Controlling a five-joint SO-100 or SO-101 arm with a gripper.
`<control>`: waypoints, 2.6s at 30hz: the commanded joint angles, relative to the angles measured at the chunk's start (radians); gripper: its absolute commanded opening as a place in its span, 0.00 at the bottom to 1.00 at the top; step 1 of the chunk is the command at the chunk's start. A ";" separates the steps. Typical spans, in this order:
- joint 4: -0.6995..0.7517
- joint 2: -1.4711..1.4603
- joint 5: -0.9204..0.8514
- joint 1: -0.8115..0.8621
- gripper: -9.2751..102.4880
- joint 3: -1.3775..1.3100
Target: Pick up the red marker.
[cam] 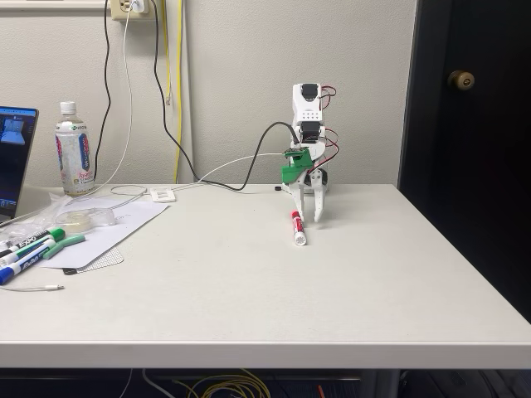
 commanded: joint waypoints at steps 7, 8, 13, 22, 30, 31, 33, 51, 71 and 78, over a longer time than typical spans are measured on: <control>-0.002 0.031 0.009 -0.006 0.20 -0.038; -0.002 0.031 0.009 -0.006 0.20 -0.038; -0.002 0.032 0.009 -0.008 0.20 -0.038; 0.048 0.106 0.014 -0.009 0.20 -0.038; 0.193 0.304 -0.006 0.009 0.20 -0.038; 0.215 0.342 -0.008 0.015 0.20 -0.038; 0.249 0.431 -0.009 0.029 0.20 -0.038; 0.403 0.523 -0.221 0.117 0.20 -0.074; 0.238 0.218 -0.235 0.152 0.20 -0.181; 0.173 0.103 -0.261 0.143 0.20 -0.181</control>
